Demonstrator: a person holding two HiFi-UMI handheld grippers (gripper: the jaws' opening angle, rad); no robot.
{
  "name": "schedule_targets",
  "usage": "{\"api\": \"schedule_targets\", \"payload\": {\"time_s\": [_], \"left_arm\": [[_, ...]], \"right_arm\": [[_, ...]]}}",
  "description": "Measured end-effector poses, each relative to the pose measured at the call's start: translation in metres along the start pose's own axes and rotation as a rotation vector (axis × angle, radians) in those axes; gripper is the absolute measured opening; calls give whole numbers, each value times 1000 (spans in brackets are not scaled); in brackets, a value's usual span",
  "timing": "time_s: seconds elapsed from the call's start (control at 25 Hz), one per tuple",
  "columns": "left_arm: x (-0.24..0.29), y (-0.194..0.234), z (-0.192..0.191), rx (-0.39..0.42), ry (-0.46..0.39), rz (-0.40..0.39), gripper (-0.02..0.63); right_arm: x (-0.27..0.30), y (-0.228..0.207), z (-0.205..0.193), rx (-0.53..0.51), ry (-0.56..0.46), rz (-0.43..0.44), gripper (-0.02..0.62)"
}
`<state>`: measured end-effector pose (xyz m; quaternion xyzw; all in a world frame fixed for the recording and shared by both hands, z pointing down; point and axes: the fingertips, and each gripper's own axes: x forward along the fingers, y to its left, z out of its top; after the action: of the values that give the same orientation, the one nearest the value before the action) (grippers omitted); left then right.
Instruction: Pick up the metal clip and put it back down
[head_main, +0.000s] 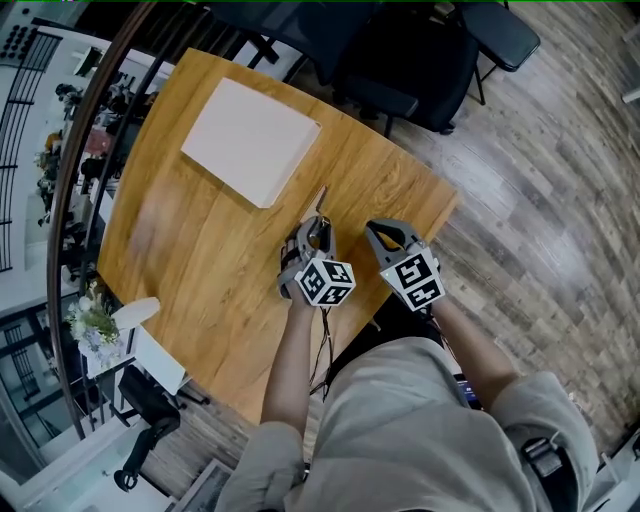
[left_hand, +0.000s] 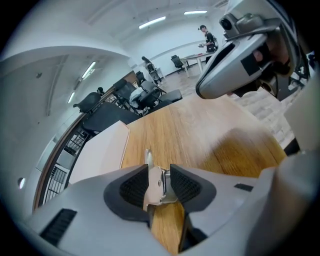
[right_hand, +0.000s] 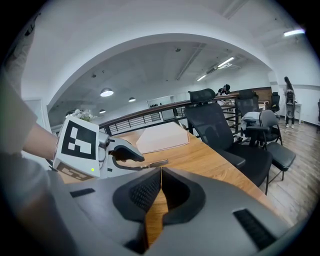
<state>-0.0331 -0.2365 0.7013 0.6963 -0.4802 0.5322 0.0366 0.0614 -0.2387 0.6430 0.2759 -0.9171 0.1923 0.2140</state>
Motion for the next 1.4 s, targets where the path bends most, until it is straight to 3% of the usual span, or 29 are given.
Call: {"api": "schedule_targets", "payload": {"time_s": [0.16,0.36,0.44,0.6,0.68,0.8,1.08,1.4], "left_arm": [[-18,4,2,-91,-43,-2,130],[-45,6,-9,-298,-85,-10,130],[-56,7,-18,-398,-102,-9,130],[-83,12,-37,-681,-170,-18,129],[-97,14,-53,-770,-190,8,91],[-121,20,-74,-820,-201,80,43],[-170,32,-98,-949,-250,155,26],[-228,70,-94,-949,-403,240,25]], "right_arm": [[-1,10,5,-17,3,8,26],[2,28,12,-58,-2,34,26],[5,40,15,-76,-2,54,26],[7,67,19,-99,21,91,26],[9,85,24,-107,7,113,26],[12,109,26,-132,7,145,26],[10,154,37,-191,-9,182,26],[-15,173,74,-211,-113,107,26]]}}
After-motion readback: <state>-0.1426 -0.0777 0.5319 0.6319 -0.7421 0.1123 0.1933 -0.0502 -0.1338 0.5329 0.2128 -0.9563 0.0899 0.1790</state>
